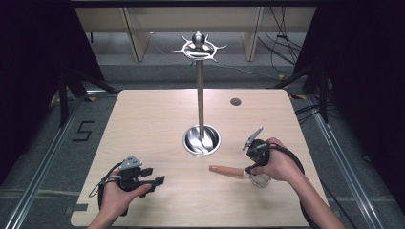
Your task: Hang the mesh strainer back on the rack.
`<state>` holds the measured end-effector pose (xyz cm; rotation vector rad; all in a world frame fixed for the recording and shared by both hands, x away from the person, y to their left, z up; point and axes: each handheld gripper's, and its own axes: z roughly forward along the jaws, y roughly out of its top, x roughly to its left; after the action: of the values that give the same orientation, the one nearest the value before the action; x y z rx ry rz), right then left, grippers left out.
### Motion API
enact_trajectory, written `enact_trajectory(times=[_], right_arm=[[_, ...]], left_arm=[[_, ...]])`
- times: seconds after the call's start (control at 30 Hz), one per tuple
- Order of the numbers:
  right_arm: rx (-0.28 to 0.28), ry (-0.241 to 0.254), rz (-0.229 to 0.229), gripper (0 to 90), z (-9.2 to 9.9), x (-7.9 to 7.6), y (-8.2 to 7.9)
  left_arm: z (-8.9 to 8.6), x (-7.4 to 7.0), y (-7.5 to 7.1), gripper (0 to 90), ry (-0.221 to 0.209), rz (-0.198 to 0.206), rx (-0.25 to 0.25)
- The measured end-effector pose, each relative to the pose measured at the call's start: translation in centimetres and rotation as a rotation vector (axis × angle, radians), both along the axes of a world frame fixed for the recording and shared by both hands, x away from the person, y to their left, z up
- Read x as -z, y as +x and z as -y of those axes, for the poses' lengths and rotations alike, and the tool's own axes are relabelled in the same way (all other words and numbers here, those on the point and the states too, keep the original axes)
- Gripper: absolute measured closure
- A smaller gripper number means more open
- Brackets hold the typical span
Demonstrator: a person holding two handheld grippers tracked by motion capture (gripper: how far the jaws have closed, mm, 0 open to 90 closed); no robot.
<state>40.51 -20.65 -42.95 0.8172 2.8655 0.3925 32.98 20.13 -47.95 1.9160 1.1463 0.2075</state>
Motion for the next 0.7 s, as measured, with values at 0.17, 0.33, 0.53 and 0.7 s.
enact_trajectory(times=[0.17,0.33,0.53,0.7], right_arm=[[-0.081,-0.033,0.005,45.8,-0.1,0.1,0.3],[-0.161,-0.084,-0.014,44.7,-1.1,0.6,0.8],[-0.214,-0.109,-0.017,44.4,-2.2,0.9,1.4],[-0.264,-0.158,-0.030,44.6,-2.9,1.5,1.9]], left_arm=[[0.2,0.0,0.2,35.8,0.005,0.005,0.006],[0.2,0.0,-0.2,35.7,-0.004,0.003,0.017],[0.0,0.1,0.0,35.7,-0.009,0.008,0.009],[0.0,0.0,0.0,35.7,-0.011,0.001,0.008]])
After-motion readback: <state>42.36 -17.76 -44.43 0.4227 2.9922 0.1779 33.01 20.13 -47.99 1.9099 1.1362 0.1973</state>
